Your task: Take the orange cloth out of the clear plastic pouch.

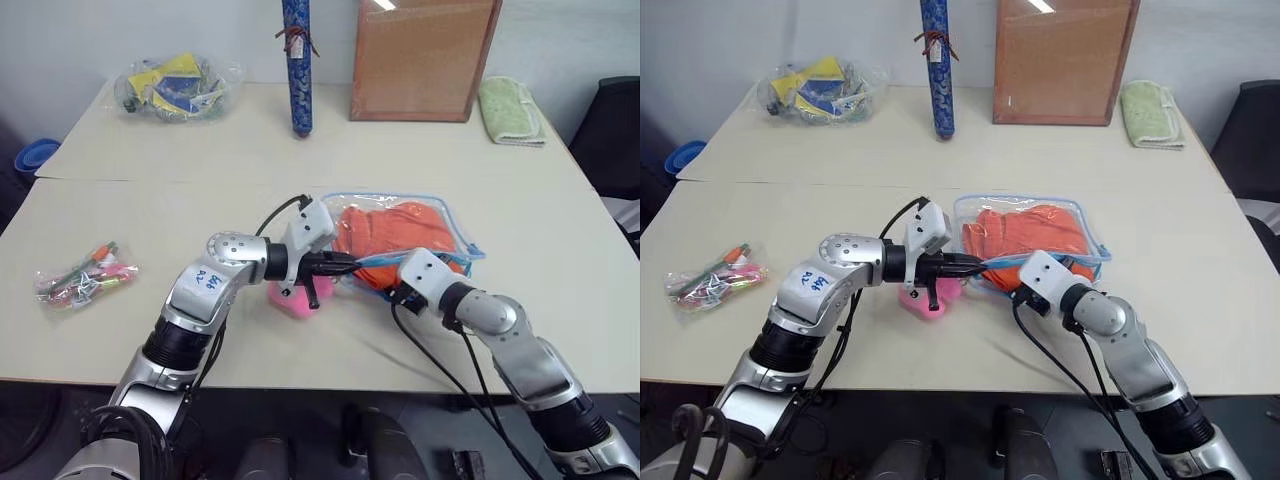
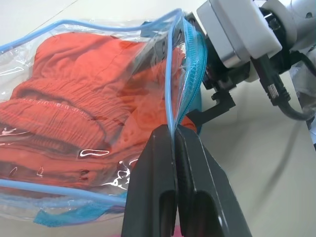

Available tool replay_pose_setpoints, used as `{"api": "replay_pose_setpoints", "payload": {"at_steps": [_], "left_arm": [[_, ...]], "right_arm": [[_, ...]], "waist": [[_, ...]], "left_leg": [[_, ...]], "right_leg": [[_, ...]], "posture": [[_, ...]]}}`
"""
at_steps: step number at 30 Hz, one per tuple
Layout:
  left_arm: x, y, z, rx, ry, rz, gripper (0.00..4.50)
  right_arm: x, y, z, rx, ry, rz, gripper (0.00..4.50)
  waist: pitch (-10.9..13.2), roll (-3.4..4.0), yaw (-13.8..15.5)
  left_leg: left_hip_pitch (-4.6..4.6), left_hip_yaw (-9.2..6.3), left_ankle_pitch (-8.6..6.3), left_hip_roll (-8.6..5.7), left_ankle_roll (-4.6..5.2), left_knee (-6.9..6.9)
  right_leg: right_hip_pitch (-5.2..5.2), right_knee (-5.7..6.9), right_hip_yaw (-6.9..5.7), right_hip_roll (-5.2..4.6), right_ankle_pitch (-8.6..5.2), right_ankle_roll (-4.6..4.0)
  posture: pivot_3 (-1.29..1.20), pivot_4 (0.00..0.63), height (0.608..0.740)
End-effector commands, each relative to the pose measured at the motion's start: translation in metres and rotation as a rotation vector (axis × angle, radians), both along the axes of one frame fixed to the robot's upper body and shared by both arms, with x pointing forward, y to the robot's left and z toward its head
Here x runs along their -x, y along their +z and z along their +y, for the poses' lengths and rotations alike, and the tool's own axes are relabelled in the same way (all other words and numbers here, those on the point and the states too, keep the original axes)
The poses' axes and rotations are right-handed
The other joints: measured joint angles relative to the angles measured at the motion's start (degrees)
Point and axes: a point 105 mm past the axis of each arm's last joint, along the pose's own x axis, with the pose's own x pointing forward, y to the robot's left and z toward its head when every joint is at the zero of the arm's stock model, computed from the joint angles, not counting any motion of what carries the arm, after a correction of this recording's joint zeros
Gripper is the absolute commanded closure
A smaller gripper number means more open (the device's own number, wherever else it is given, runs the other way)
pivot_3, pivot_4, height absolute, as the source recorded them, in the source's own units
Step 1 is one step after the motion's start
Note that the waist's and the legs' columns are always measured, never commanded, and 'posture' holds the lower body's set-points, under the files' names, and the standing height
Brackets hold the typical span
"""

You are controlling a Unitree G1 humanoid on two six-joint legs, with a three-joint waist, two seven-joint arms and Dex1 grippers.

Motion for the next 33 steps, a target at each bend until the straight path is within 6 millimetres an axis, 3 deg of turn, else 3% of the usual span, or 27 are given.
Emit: {"api": "replay_pose_setpoints", "payload": {"at_steps": [1, 6, 8, 12, 15, 19, 22, 26, 29, 33], "left_arm": [[0.002, 0.015, -0.005, 0.029, -0.027, -0.055, 4.5], [-0.001, 0.013, -0.004, 0.028, -0.01, -0.054, 4.5], [-0.002, 0.013, -0.003, 0.028, -0.001, -0.054, 4.5], [-0.007, 0.012, -0.002, 0.024, 0.029, -0.055, 4.5], [-0.017, 0.01, 0.0, 0.013, 0.074, -0.064, 4.5], [-0.029, 0.008, 0.004, -0.001, 0.127, -0.081, 4.5], [-0.041, 0.005, 0.011, -0.024, 0.185, -0.109, 4.5], [-0.055, 0.007, 0.015, -0.018, 0.247, -0.134, 4.5], [-0.063, 0.01, 0.017, -0.022, 0.274, -0.162, 4.5], [-0.072, 0.011, 0.026, -0.059, 0.306, -0.199, 4.5]], "right_arm": [[0.001, -0.033, -0.017, 0.073, -0.059, 0.102, 2.31], [0.003, -0.031, -0.019, 0.097, -0.04, 0.085, 4.02], [0.005, -0.031, -0.018, 0.126, -0.013, 0.071, 4.46], [0.014, -0.023, -0.008, 0.215, 0.115, -0.011, 4.46], [0.029, -0.002, 0.007, 0.194, 0.254, -0.076, 4.46], [0.068, 0.013, 0.02, 0.147, 0.473, -0.056, 4.46], [0.105, 0.012, 0.02, 0.174, 0.634, 0.014, 4.46], [0.131, 0.006, 0.015, 0.202, 0.726, 0.117, 4.46], [0.138, -0.002, 0.006, 0.246, 0.726, 0.174, 4.46], [0.123, -0.015, -0.023, 0.341, 0.6, 0.191, 4.46]], "waist": [[-0.01, -0.02, -0.01], [-0.01, -0.02, 0.15], [-0.01, -0.02, 0.16], [-0.01, -0.02, 0.2], [-0.01, -0.03, 0.22], [0.0, -0.01, 0.18], [0.01, 0.01, 0.27], [0.04, -0.04, 0.31], [0.05, -0.05, 0.25], [0.05, -0.07, 0.26]], "left_leg": [[0.0, 0.0, 0.0, 0.0, 0.0, 0.0], [-0.02, -0.02, 0.0, -0.02, 0.01, 0.0], [-0.02, -0.03, 0.0, -0.03, 0.01, 0.0], [-0.04, -0.07, 0.0, -0.03, 0.01, 0.0], [-0.05, -0.08, 0.0, -0.03, 0.01, -0.01], [-0.07, -0.08, 0.0, -0.01, 0.01, -0.04], [-0.08, -0.09, 0.0, -0.02, 0.01, -0.05], [-0.07, -0.12, 0.0, -0.02, 0.02, -0.08], [-0.07, -0.11, 0.0, -0.03, 0.02, -0.08], [-0.05, -0.08, 0.0, -0.02, 0.01, -0.09]], "right_leg": [[0.0, 0.0, 0.0, 0.0, 0.0, 0.0], [0.0, -0.01, 0.0, -0.02, 0.0, 0.0], [0.0, -0.02, -0.01, -0.03, 0.0, 0.01], [0.0, -0.04, -0.02, -0.03, 0.0, 0.01], [0.0, -0.05, -0.04, -0.02, 0.0, 0.01], [-0.02, -0.06, -0.09, 0.01, 0.0, 0.01], [-0.02, -0.12, -0.11, 0.0, 0.0, 0.01], [0.01, -0.2, -0.14, 0.0, 0.01, 0.03], [0.01, -0.18, -0.13, -0.01, 0.01, 0.03], [0.0, -0.17, -0.13, 0.0, 0.01, 0.03]], "posture": [[0.0, 0.15, 0.74], [0.0, 0.15, 0.74], [0.0, 0.15, 0.74], [0.0, 0.15, 0.74], [0.0, 0.15, 0.74], [0.0, 0.15, 0.74], [0.0, 0.15, 0.74], [0.0, 0.15, 0.74], [0.0, 0.15, 0.74], [0.0, 0.15, 0.74]]}}
